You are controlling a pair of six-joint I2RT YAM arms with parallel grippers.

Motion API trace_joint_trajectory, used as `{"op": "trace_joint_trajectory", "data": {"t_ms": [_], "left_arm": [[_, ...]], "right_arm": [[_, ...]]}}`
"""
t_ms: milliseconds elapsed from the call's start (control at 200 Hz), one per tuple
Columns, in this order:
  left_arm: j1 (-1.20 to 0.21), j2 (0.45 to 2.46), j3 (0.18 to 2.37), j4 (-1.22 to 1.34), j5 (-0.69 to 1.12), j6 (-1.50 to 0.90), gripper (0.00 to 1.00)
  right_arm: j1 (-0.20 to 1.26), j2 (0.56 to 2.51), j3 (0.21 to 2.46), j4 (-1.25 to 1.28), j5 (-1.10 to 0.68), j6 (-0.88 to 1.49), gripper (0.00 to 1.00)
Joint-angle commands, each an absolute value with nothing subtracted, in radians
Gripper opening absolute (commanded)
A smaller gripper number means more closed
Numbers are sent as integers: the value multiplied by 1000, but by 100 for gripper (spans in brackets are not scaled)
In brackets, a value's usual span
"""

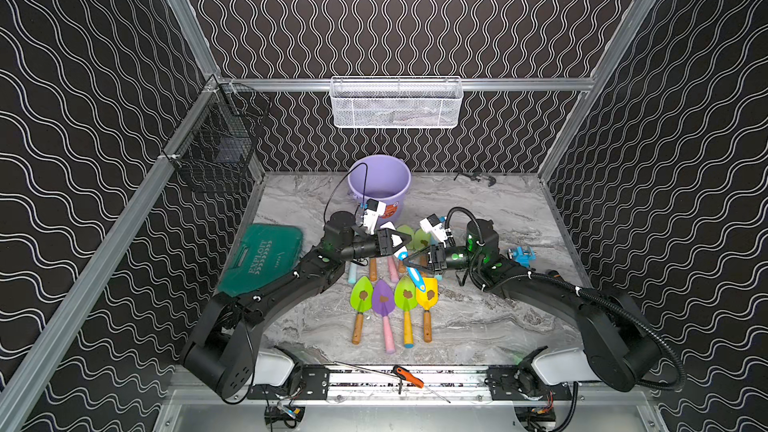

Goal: Brush the soil off the hand trowel and place it into the bucket
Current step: Pick up the brush from the center of the board.

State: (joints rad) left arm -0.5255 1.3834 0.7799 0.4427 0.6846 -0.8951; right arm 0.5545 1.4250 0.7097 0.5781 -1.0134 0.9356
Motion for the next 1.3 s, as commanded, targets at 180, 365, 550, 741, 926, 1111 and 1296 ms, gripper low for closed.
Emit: {"op": "trace_joint_trajectory", "data": {"t_ms": [180, 365, 550, 741, 926, 1111, 1296], "left_arm": [[-525, 1394, 837, 353, 636, -853, 0], [-523, 1369, 922, 142, 532, -839, 0], [-507, 1369, 978, 23, 486, -977, 0], [-500, 1442, 954, 163, 579, -1166, 0], [-506, 1439, 1028, -14, 541, -1078, 0], [-507, 1426, 1021, -6, 540, -1075, 0], [-508, 1430, 1022, -21, 539, -1060, 0]], "right_arm": [[553, 1367, 769, 323, -808, 789, 42], [598, 1194, 765, 107, -334, 617, 59], [699, 1044, 626, 273, -92, 627, 62], [737, 1055, 626, 345, -126, 603, 63], [781, 1134, 704, 269, -121, 542, 64], [794, 1190, 724, 254, -138, 548, 61], [796, 1209, 746, 260, -173, 533, 57]]}}
